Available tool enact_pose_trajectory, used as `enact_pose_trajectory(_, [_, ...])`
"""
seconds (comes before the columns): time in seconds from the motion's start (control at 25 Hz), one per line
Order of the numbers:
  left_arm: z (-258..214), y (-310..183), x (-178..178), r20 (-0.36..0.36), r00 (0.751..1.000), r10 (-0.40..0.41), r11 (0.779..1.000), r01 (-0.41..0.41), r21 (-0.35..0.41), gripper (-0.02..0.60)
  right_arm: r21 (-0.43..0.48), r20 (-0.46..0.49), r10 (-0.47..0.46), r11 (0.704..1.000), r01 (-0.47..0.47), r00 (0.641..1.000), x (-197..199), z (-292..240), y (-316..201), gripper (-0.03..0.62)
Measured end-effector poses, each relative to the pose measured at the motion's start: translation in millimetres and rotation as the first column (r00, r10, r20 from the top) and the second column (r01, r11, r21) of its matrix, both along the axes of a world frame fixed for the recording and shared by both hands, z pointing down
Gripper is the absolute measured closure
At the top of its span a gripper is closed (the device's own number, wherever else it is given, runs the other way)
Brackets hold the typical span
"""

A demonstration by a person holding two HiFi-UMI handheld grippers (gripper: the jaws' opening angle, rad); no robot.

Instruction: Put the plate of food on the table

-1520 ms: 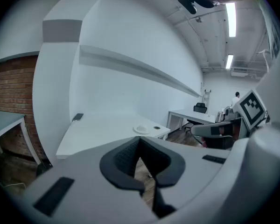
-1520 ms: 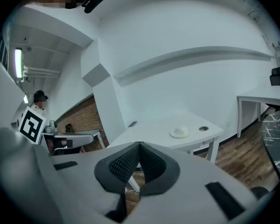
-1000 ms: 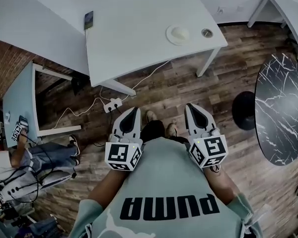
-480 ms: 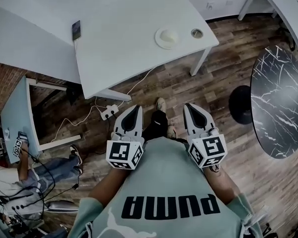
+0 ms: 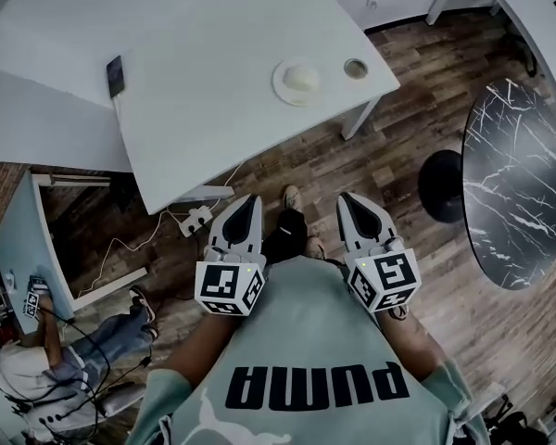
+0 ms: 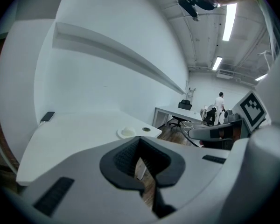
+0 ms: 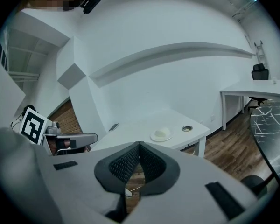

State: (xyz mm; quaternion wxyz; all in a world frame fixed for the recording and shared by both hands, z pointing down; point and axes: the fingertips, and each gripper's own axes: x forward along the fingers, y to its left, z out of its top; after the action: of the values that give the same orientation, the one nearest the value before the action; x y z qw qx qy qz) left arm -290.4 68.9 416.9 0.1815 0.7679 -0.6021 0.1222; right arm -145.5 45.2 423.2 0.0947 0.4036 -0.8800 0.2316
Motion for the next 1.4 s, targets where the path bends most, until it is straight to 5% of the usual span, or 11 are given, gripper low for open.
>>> enact_pose_trajectory(0.84, [-7,-149,-38,-0.097,0.984,0.152,0.988,-0.149,0.03,0.58,0.007,-0.081,0.135,0.991,-0.135,0.988,-43,-22,-126,0.594])
enact_pose_trajectory(1.4, [-2,-190,-53,-0.138,0.971,0.196,0.981,-0.193,0.035,0.58,0.032,-0.128,0.207,0.978,-0.205,0.97,-46,-30,-166,0.594])
